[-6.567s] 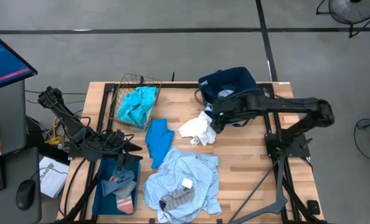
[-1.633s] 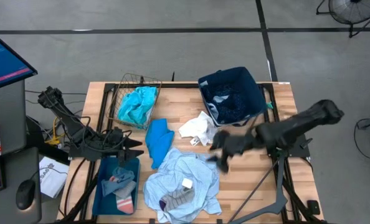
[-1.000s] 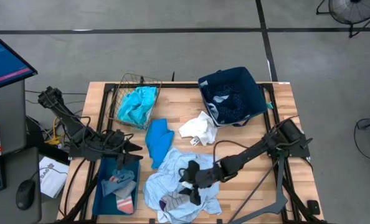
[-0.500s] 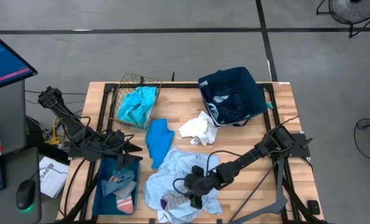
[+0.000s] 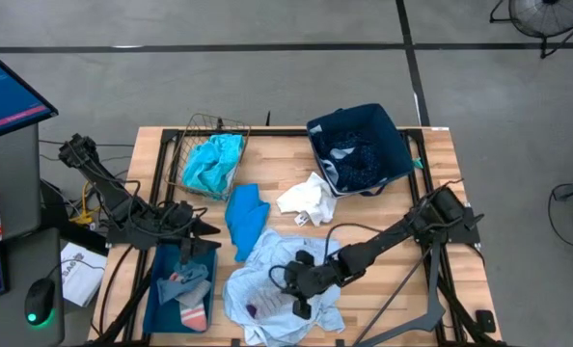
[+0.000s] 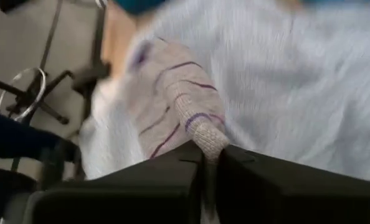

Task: Pick & Place Cloths
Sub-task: Put the gray sock into the blue bin

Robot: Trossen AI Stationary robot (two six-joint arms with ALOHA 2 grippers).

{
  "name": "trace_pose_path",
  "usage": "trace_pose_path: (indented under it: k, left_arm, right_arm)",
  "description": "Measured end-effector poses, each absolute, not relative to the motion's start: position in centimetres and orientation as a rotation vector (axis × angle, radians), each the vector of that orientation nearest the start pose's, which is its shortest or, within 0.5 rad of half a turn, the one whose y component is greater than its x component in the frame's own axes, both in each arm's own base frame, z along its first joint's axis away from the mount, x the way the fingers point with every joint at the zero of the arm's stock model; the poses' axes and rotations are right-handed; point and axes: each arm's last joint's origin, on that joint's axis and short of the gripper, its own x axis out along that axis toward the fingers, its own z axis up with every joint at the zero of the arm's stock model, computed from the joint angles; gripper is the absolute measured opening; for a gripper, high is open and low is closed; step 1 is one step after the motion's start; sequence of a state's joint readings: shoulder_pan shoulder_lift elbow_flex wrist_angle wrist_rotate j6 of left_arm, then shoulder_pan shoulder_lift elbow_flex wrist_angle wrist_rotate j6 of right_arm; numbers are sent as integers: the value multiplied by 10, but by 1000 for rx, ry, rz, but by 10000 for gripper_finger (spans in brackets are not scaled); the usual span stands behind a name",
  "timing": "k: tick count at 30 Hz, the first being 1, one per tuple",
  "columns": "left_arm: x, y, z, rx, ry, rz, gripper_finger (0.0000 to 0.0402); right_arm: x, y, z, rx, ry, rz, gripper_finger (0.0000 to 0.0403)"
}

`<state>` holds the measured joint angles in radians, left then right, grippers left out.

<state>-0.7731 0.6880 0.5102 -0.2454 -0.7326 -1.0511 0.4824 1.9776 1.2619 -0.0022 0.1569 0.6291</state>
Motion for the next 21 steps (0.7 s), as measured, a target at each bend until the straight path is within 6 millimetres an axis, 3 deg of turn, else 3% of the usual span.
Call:
trace_pose_path:
  k: [6,10,14,21]
  left_arm:
    - [122,-95,258,-635,278,-10,301]
    - [125,-100,275,-551,157,-165,301]
    - [125,-101,285,-438,66,-197,301]
    - [136,-96,279,-303,67,-108,301]
  right_arm:
    - [377,167,234,378,547,46,10]
    - [380,147,260,367,465,0,4]
    - [386,129,273,384,428,-36,5]
    - [397,111,278,392,405,-71,3]
